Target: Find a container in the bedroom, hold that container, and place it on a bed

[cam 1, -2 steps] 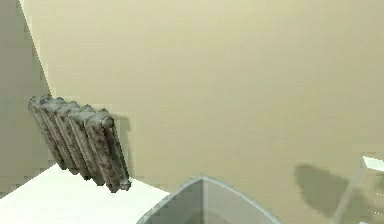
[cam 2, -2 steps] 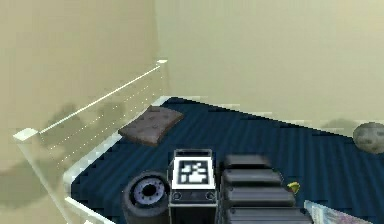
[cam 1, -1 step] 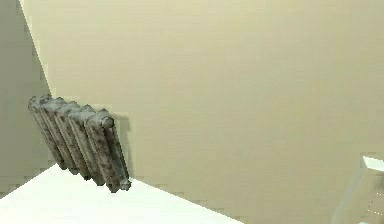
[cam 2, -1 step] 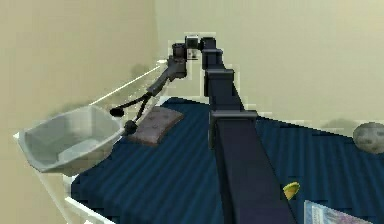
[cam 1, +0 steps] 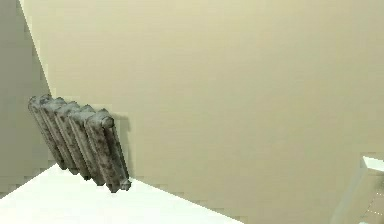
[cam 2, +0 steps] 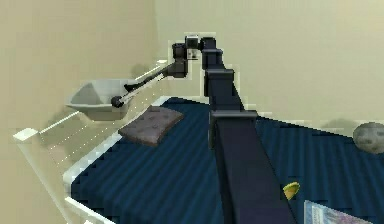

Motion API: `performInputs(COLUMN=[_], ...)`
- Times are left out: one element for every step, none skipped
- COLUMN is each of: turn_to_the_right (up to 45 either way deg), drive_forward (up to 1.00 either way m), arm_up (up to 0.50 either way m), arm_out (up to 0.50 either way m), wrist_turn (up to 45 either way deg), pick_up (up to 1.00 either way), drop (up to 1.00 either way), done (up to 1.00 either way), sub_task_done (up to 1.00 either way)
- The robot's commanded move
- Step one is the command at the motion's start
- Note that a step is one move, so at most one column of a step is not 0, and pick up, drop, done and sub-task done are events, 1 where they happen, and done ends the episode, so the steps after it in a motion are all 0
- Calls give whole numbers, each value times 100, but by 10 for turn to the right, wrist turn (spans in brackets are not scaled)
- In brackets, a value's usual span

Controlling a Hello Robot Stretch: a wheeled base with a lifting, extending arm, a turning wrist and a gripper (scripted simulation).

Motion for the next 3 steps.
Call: performInputs(turn_to_the_right=[0,0,0], drive_forward=[0,0,0], arm_up=[0,0,0], arm_out=[0,0,0], wrist_turn=[450,450,450], pick_up=[0,0,0], drop=[0,0,0], done=[0,0,0], sub_task_done=[0,0,0])
